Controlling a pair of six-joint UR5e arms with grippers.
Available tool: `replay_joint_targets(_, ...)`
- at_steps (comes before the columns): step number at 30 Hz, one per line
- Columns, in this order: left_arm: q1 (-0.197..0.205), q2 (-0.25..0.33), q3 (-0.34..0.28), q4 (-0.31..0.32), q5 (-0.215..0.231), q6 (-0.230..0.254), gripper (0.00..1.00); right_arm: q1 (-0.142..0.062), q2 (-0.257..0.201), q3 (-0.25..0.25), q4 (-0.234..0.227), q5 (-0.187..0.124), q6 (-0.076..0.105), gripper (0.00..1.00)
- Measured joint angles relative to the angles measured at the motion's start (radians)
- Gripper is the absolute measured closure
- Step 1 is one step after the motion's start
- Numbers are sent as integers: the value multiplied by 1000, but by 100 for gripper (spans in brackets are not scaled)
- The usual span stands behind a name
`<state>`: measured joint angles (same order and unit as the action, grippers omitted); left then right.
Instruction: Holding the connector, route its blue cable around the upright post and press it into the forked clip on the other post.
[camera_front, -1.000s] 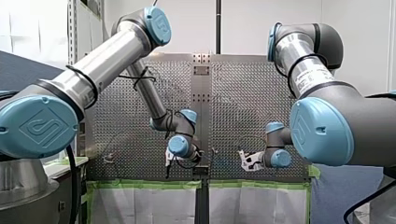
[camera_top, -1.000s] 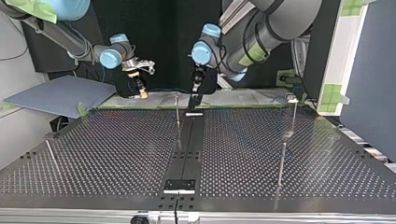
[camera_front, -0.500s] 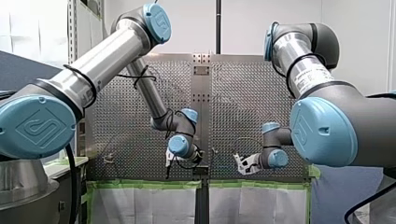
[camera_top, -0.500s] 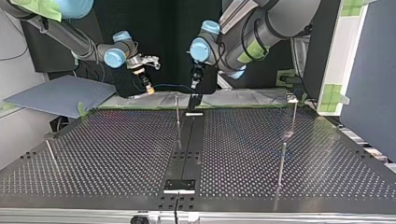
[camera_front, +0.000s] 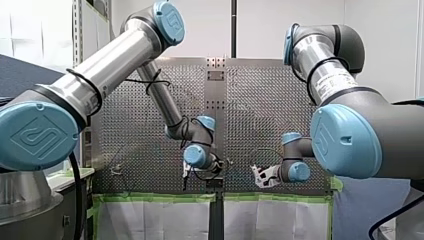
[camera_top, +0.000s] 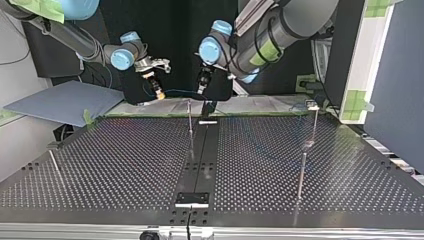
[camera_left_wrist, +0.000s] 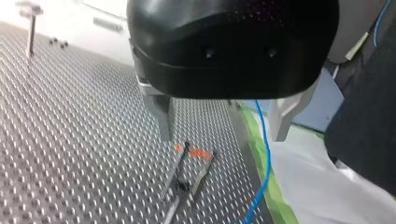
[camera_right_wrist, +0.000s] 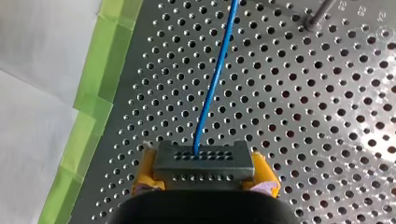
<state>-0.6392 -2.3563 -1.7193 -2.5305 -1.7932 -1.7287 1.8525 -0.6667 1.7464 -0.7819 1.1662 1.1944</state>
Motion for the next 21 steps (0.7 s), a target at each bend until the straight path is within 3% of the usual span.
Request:
replay_joint_targets(5, -14, 0, 14, 7, 31, -10, 0, -1, 0, 0, -28, 16, 41, 100)
replay_joint_targets(11, -19, 0, 25, 8, 30, -33, 0, -2, 0, 0, -61, 19, 85, 100)
replay_joint_targets(21, -17, -1, 27, 7, -29, -51, 0, -9, 0, -1, -92, 18, 114, 100)
